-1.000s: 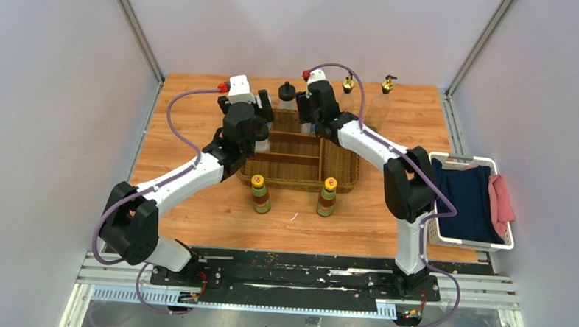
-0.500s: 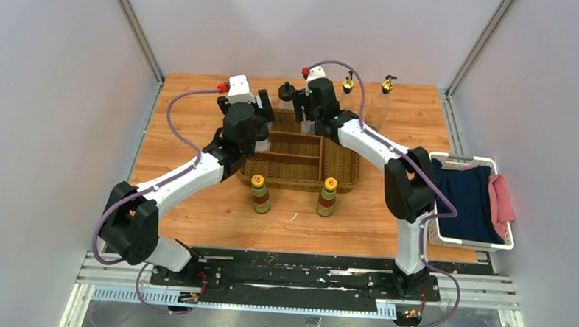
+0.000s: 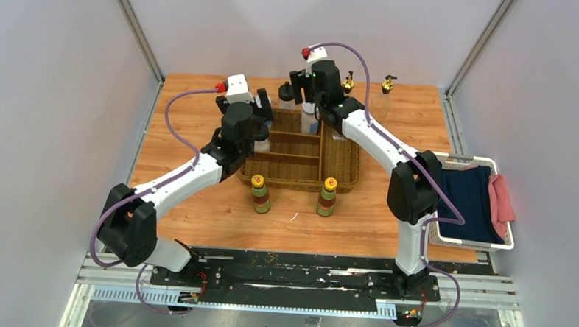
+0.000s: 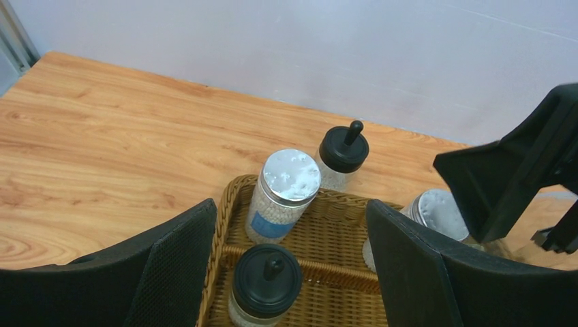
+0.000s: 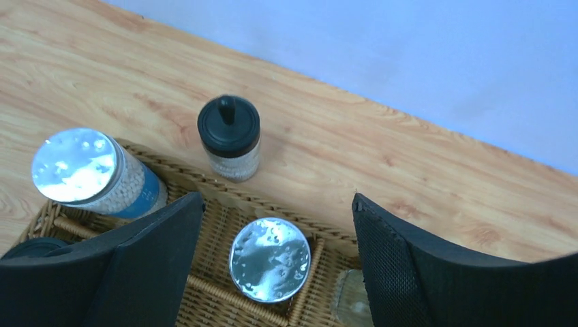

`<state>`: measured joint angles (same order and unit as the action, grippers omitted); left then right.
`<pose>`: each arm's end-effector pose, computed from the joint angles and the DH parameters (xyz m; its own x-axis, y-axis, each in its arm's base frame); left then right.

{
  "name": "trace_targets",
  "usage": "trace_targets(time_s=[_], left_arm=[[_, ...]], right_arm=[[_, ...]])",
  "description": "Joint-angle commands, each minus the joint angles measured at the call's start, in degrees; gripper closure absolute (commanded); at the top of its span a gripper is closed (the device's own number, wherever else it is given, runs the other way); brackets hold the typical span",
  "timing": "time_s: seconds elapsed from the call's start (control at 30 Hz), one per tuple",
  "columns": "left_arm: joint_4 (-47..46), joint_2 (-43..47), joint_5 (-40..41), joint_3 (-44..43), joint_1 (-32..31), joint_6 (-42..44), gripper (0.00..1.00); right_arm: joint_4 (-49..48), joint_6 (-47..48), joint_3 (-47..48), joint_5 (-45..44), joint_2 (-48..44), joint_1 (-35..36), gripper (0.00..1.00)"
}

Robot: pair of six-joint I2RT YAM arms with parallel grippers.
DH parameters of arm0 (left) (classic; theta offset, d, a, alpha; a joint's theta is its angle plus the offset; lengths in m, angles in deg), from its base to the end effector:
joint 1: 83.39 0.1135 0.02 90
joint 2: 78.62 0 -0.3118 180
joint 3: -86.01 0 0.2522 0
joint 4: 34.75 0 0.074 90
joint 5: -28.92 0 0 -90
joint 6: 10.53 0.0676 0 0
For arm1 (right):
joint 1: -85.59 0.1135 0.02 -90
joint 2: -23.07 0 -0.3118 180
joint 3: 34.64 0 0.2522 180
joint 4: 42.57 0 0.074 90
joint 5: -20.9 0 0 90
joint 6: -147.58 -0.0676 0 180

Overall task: Organize the condiment bottles
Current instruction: Pick up the bottle from the center of the board.

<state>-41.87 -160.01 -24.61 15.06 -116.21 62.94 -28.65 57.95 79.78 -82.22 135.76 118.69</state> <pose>0.3155 -0.1557 0.3687 -0.0288 -0.2537 -0.9669 -0.0741 0.9651 -0.2510 0.4516 0.2761 0.3793 -0.1746 -0.1214 -0.9771 -0.3471 0.9363 -0.0542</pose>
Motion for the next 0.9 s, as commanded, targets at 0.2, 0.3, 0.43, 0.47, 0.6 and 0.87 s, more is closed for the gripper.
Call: trace_targets(time_s=[0.2,0.3,0.43,0.47,0.6,0.87], left_arm=[[-1.4,3.2,2.3,-0.4,-0.5,0.5,0.16],[-1.4,3.0,2.5,-1.3,-0.4,1.1,0.16],[-1.4,2.7,2.6,-2.5,-0.4,1.9,0.16],[-1.4,2.6,2.7,-2.7,-0.5,1.9,0.15],[-1.5,1.9,2.6,-3.5,-0.4,2.1,0.15],[-1.7,1.0,2.3,-3.8,-0.5,2.3,0.15]], right_arm=[[9.5,2.5,17.4,2.7,3.2,0.8,0.17],[13.3,2.5,24.5,4.0,7.3,1.1,0.17],[19.6,2.2,37.3,5.6,15.6,1.1,0.16],[20.4,2.1,39.6,5.9,17.1,1.1,0.16],[20.7,1.8,43.3,7.8,21.3,1.1,0.15],[18.3,1.1,44.2,10.5,26.9,0.5,0.15]])
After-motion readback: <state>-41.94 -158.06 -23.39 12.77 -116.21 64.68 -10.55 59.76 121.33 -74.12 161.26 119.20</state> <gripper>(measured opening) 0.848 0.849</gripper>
